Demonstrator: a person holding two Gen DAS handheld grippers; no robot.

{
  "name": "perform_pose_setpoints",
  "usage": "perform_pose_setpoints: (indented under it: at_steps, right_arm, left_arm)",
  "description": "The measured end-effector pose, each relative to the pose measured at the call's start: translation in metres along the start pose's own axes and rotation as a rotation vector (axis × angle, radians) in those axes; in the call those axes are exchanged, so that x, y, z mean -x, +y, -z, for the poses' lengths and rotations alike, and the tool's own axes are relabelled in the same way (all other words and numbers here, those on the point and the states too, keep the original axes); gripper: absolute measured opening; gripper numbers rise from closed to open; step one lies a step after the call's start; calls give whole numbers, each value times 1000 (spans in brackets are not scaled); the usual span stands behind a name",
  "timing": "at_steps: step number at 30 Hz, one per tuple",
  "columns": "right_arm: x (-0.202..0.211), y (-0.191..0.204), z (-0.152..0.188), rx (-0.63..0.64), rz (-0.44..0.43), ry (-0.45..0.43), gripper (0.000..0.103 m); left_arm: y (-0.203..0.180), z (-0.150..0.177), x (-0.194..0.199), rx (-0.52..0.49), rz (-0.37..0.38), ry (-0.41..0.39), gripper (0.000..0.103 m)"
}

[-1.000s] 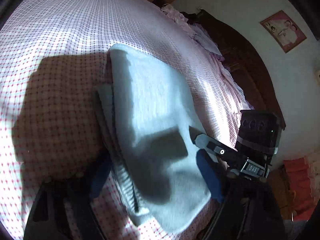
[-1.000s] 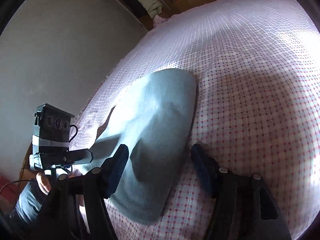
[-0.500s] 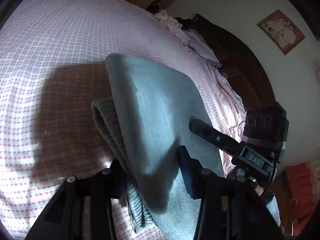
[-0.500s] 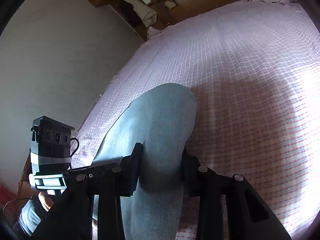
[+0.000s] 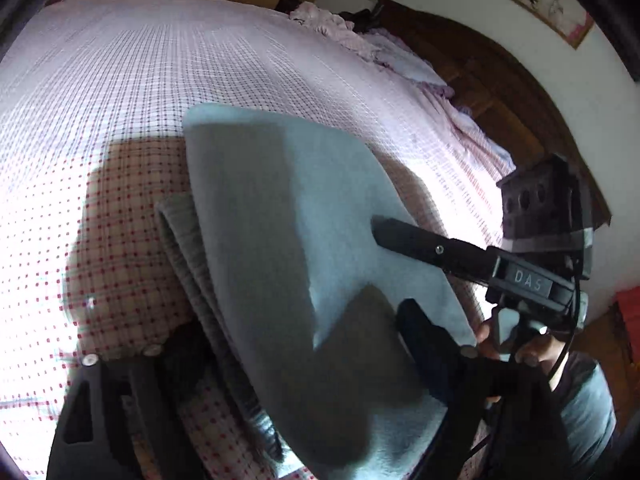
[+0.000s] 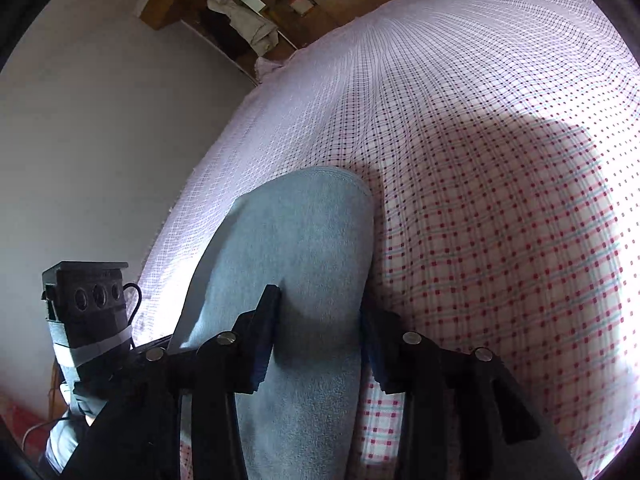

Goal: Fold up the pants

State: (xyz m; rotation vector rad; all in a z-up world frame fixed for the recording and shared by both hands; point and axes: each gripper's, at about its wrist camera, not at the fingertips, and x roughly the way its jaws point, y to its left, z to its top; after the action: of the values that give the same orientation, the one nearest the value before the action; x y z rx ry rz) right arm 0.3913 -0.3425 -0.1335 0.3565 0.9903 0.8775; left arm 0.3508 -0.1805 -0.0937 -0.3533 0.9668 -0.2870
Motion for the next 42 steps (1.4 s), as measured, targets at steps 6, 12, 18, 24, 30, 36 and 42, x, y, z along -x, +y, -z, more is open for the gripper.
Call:
perform_pose_setpoints:
  at_steps: [6, 12, 18, 24, 30, 36, 42]
  right_arm:
    - [10, 26, 1, 92, 119, -27, 59]
    - [47, 40, -1, 182, 173, -190, 79]
    - [96, 65, 11, 295, 126, -350, 87]
    - [133, 93, 28, 423, 178, -411, 88]
    - [153, 102, 73, 398, 219, -472, 88]
    - [144, 105, 128, 423, 276, -430, 89]
    - [136, 99, 145, 442, 243, -403, 90]
  left_arm:
    - [-21, 0, 2, -17, -48, -15, 103]
    - [-18, 11, 38, 28, -59, -165, 103]
    - [-38, 20, 94, -8, -171, -312, 103]
    - [-71, 33, 149, -141, -318, -468, 103]
    - [-80, 66, 152, -151, -303, -431, 103]
    - [-80, 107, 124, -146, -301, -381, 103]
    - [-76, 126, 98, -172, -317, -340, 103]
